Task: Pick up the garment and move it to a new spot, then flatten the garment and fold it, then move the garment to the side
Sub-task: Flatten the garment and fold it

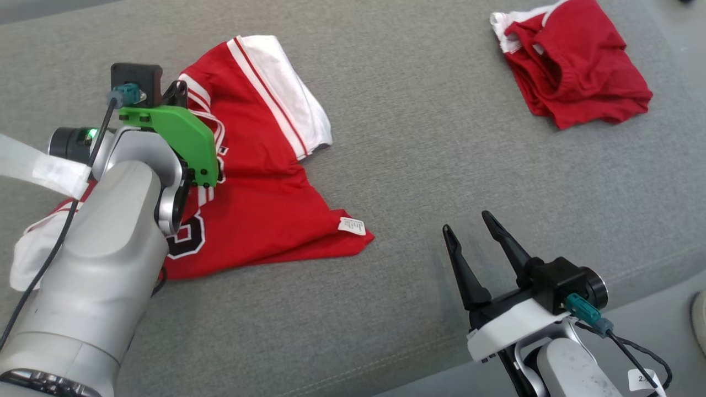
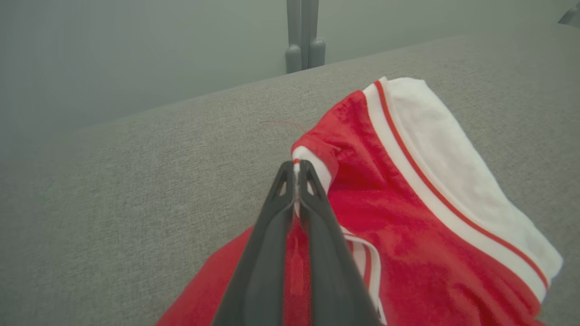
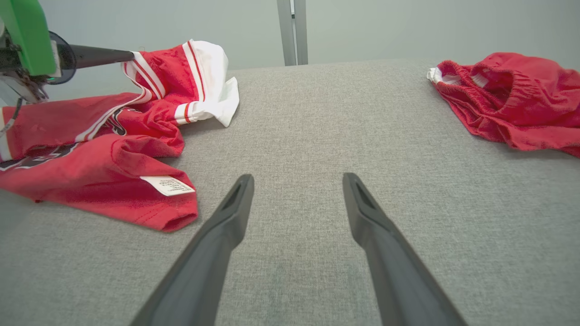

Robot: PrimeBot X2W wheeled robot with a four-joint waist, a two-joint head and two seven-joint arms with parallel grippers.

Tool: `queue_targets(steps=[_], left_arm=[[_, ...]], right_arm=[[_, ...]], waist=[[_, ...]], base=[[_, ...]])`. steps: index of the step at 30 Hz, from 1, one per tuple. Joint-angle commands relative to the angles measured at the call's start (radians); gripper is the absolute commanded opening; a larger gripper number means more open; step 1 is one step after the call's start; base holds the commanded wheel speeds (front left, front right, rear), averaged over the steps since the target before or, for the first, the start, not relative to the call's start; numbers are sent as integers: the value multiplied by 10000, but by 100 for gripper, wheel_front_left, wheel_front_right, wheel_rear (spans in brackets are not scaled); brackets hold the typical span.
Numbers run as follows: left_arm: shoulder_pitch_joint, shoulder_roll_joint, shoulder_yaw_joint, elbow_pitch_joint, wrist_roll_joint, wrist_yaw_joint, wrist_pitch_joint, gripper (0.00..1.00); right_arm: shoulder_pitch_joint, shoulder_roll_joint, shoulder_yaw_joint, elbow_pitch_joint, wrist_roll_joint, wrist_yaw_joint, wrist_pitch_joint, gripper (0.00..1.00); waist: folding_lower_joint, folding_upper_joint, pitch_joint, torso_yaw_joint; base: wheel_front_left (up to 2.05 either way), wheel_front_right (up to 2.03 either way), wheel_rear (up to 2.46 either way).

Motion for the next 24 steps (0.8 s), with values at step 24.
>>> queue_targets(steps=[24], left_arm=[[7711,2507,1019,-8175,-1398,3249,738,0]], right_arm=[[1169,-17,-254,-282,-549,-10,645,100]], waist=[[-1,0,-2441,2698]], base=[[0,0,0]])
